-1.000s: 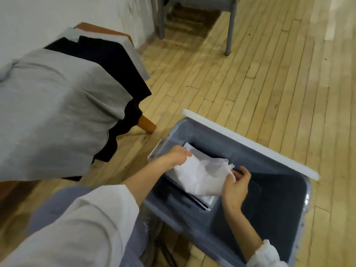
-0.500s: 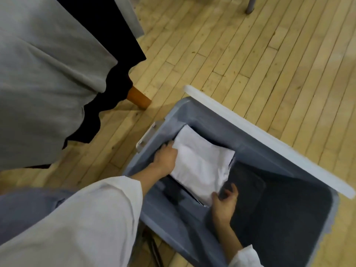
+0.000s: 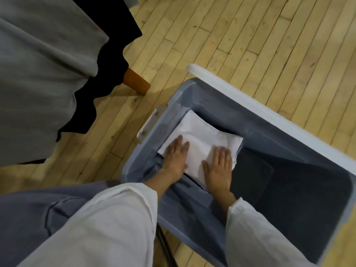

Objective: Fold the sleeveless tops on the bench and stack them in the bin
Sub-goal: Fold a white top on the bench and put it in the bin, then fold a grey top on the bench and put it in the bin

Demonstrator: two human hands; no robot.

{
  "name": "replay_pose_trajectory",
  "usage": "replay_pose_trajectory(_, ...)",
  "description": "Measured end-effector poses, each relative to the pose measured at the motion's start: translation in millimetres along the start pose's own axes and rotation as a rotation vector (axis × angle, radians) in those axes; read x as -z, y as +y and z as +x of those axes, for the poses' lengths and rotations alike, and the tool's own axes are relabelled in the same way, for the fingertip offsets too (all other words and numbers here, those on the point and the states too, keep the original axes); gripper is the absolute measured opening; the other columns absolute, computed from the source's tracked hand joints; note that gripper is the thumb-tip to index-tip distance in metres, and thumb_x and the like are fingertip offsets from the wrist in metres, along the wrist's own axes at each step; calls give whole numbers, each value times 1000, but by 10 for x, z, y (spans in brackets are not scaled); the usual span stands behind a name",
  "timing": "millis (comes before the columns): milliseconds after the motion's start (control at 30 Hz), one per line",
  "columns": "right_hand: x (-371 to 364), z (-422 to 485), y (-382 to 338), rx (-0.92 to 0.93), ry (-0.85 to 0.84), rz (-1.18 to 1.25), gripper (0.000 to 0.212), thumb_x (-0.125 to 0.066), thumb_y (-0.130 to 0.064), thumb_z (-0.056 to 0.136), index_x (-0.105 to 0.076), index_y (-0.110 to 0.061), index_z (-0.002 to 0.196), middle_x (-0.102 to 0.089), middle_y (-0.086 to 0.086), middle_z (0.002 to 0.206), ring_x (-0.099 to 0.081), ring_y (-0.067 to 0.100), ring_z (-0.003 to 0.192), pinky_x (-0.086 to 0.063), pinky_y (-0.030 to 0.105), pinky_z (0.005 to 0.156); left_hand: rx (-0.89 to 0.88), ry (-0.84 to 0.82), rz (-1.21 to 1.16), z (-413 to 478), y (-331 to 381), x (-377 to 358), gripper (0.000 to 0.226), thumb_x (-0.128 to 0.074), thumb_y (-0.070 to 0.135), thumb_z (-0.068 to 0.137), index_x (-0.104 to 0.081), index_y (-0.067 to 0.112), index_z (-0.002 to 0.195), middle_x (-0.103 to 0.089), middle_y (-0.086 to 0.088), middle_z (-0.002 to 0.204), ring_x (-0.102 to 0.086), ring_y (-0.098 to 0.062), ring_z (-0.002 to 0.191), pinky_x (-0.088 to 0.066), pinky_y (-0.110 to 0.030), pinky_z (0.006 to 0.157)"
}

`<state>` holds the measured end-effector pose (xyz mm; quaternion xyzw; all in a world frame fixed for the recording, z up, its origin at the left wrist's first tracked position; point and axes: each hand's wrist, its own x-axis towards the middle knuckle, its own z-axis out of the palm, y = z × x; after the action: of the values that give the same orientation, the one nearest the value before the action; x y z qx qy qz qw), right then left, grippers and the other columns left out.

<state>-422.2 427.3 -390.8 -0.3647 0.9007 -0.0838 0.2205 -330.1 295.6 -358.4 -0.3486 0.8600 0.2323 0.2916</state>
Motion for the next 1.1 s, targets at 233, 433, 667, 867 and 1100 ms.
replay_pose_trajectory(233,230,134,-84,-102,-297,-165,62,-34,-37,100,-9,-12,151,2,20,158,7,36,146,5,45,118,14,-29,99,11,25,171,65,-45,10,95,-13,16,151,9,-12,159,2,-33,145,-6,-42,119)
replay_pose_trajectory(433,879,96,-500,-89,-210,159,51,-50,-16,92,-36,-7,141,-36,17,146,-35,34,132,-27,40,110,-31,-151,22,-272,159,674,45,-45,16,94,-42,11,138,-32,-16,145,-36,-35,131,-34,-41,108)
replay_pose_trajectory(667,1837,-305,-1344,20,-89,504,30,-43,-12,97,-52,-11,125,-57,8,126,-58,25,108,-47,37,89,-82,344,-18,-1035,275,1564,31,-45,16,96,-54,15,125,-51,-8,130,-37,-27,130,-26,-40,109)
replay_pose_trajectory(867,2363,-829,-2319,213,96,783,23,-44,-12,97,-57,-16,115,-66,0,103,-60,14,87,-48,29,77,-47,712,-117,-1981,-314,2240,26,-47,18,91,-61,17,113,-57,-3,119,-39,-22,124,-27,-34,102)
replay_pose_trajectory(1100,2466,-1143,-3620,552,-20,687,31,-46,-15,96,-49,-18,127,-66,4,110,-62,20,97,-48,33,77,51,933,-381,-2749,-1512,2506,30,-55,7,86,-64,14,113,-62,-8,116,-54,-28,109,-41,-38,95)
